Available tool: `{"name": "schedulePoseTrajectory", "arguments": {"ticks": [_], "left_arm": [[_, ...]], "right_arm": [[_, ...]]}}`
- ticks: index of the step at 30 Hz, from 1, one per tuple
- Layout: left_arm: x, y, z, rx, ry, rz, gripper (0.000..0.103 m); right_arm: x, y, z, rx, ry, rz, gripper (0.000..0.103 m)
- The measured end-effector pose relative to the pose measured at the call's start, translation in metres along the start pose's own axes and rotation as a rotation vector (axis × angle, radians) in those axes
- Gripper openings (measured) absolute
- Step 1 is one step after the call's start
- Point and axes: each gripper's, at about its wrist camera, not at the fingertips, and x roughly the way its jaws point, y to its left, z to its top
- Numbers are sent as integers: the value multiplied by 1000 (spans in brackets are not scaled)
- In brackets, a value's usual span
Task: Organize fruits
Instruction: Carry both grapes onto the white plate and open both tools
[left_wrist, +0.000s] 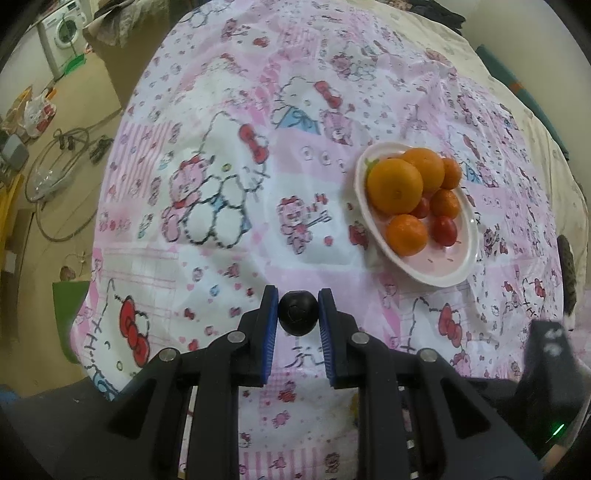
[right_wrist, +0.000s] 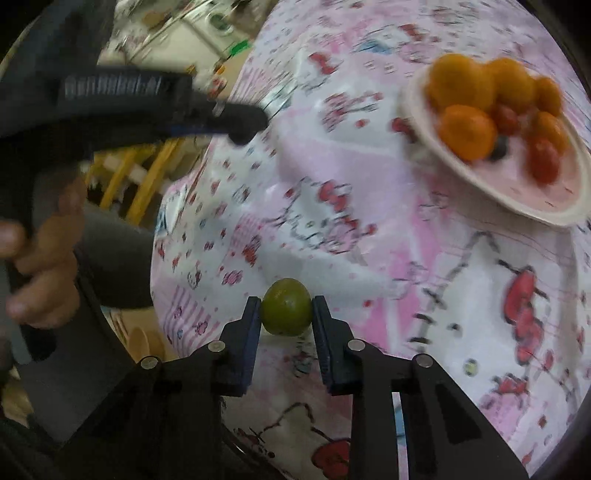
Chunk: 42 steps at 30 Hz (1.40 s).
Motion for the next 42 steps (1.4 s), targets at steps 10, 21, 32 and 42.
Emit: {"name": "schedulePoseTrajectory", "arguments": {"ticks": [10, 21, 32, 42], "left_arm": [[15, -55, 12, 89, -2, -46, 18], [58, -134, 21, 259, -19, -60, 19], [81, -155, 26, 296, -18, -67, 19], [91, -161, 27, 309, 19, -51, 36]], "right_arm": [[-95, -80, 13, 235, -251, -44, 29], [-121, -150, 48, 359, -296, -112, 29], [-91, -177, 76, 371, -214, -117, 29], [-83, -183, 76, 411, -204, -114, 32]]}}
